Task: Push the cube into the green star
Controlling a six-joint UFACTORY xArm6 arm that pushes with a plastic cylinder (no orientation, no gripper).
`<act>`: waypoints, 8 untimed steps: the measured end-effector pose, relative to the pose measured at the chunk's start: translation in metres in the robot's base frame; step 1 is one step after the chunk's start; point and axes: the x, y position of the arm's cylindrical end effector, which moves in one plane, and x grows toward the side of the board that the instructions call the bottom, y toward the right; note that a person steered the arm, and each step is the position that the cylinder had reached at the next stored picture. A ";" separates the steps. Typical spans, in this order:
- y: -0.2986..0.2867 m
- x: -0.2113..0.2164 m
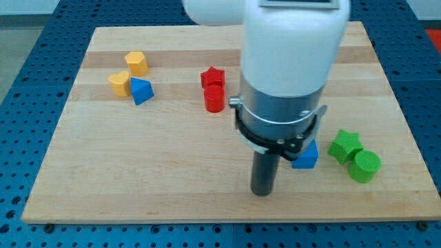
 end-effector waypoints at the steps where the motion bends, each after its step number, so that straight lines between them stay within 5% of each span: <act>1: 0.003 -0.034; 8: 0.108 -0.039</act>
